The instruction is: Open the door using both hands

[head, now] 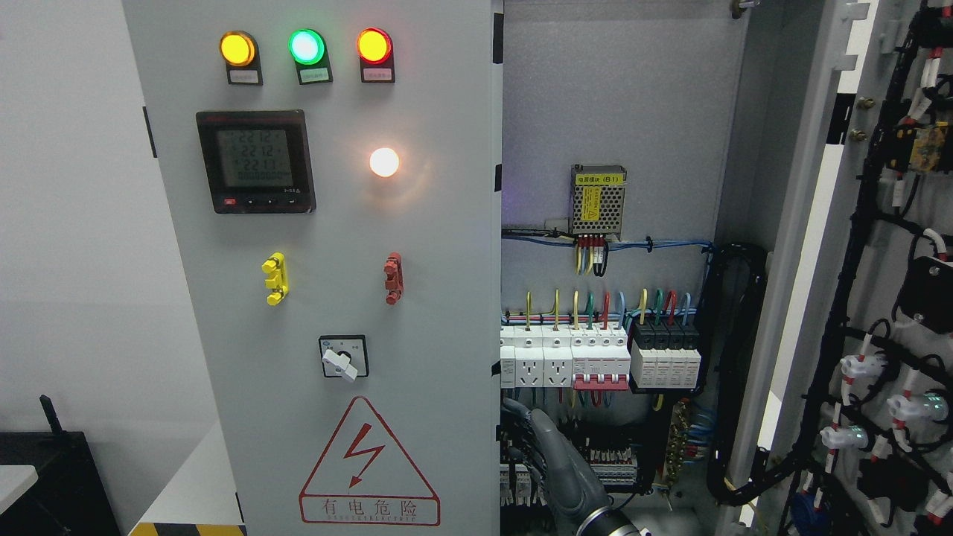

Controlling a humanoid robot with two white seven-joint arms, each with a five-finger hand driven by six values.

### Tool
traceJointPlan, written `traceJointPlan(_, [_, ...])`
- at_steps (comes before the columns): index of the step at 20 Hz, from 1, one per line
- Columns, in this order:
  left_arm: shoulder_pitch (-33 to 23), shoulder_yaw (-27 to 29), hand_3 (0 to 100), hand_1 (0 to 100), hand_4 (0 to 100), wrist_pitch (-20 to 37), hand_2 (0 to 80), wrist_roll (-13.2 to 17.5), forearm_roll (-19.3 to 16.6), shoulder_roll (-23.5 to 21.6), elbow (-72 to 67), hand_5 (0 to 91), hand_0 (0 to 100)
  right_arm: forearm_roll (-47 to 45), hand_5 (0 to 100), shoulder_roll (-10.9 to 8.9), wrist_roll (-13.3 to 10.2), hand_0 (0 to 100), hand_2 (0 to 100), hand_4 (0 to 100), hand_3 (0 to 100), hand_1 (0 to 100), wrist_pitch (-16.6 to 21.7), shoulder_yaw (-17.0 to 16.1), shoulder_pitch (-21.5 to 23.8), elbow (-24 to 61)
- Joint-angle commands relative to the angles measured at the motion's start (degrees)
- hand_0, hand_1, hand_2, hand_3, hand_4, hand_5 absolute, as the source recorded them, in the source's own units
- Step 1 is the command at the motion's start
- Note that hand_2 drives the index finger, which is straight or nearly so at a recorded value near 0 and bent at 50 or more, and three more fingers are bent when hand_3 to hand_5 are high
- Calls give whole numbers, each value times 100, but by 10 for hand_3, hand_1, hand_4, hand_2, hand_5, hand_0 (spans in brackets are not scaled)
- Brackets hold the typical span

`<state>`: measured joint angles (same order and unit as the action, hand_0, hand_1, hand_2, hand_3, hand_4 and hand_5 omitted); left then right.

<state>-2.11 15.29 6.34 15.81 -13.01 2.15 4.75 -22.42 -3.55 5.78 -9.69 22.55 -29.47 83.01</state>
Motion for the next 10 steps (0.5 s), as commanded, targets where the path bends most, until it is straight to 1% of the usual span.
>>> traceJointPlan(1, [0, 0, 0, 0, 31, -2, 0, 1, 0, 5, 0, 0, 0, -52, 0, -31, 2, 106, 0, 0, 0, 0, -15, 127, -85, -126])
traceJointPlan(6, [0, 0, 0, 0, 31, -2, 0, 1, 0, 5, 0, 0, 0, -52, 0, -23, 10, 107, 0, 0, 0, 0, -6, 118, -173, -250])
traceJointPlan(7, [0, 0, 0, 0, 30, -2, 0, 1, 0, 5, 0, 0, 0, -52, 0, -23, 45, 107, 0, 0, 0, 0, -6, 118, -182, -276])
traceJointPlan(9, [0, 0, 0, 0, 30, -2, 0, 1, 0, 5, 0, 0, 0, -52, 0, -23, 203, 107, 0, 0, 0, 0, -6, 118, -200, -338])
traceJointPlan(10, [0, 0, 0, 0, 30, -2, 0, 1, 0, 5, 0, 0, 0, -52, 0, -23, 204, 107, 0, 0, 0, 0, -6, 109, -261, -373])
